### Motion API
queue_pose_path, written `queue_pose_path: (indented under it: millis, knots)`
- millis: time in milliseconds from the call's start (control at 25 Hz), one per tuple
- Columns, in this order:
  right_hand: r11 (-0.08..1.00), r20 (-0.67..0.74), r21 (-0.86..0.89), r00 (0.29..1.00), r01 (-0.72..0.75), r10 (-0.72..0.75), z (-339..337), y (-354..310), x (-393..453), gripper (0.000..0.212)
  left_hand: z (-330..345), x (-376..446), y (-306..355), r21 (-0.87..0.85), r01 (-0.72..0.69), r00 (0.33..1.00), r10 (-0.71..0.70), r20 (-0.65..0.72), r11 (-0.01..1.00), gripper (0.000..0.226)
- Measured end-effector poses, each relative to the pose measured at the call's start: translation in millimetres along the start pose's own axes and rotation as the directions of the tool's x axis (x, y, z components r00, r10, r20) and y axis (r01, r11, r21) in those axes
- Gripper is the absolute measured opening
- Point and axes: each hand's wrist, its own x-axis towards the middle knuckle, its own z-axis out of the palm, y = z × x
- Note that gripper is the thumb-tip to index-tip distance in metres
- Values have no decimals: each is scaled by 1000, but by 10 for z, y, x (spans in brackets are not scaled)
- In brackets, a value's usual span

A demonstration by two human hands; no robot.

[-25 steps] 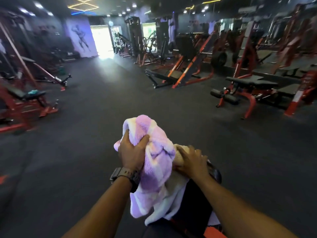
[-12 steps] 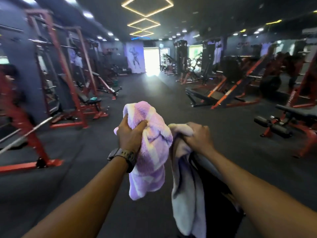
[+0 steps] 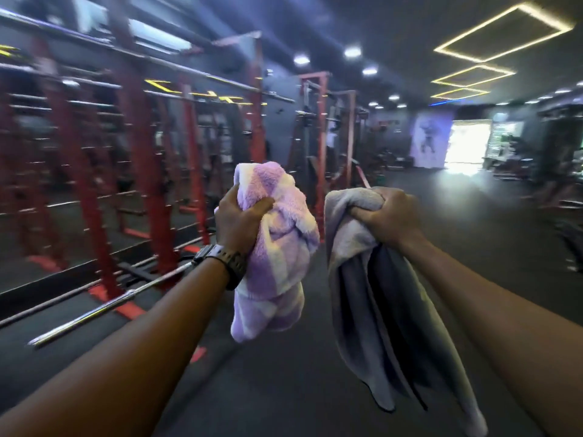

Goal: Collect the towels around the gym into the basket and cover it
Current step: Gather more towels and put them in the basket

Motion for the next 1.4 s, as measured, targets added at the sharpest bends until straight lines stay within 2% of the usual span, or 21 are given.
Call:
queue_pose_path:
  millis: [200,360,480,640,720,1000,1240,1400]
  knots:
    - [975,90,210,991,77,-98,1448,-1710,-323,22,-2376,173,-92,163,24,981,8,-194,986,28]
    - [934,180,337,965,119,-188,2499,-3163,-747,30,-4222,36,1,318,106,927,22,-374,942,35]
    - [900,236,407,934,156,-268,3092,-4077,-1029,32,-5259,-143,178,438,164,879,70,-471,884,40]
    - [830,293,518,868,208,-401,3724,-5266,-1485,31,-6401,-485,345,552,281,780,148,-609,785,37]
    - [793,317,575,838,202,-444,3982,-5683,-1661,34,-6782,-618,366,572,322,755,160,-636,754,43]
    - [671,362,732,766,119,-532,4976,-6713,-2014,25,-7612,-417,-72,546,415,667,165,-726,728,31]
    - [620,409,781,691,72,-596,5678,-7179,-2003,33,-7910,-96,-480,535,453,635,164,-755,713,18]
    - [605,429,795,662,46,-614,6061,-7394,-2033,29,-8133,46,-647,543,489,612,175,-771,683,31]
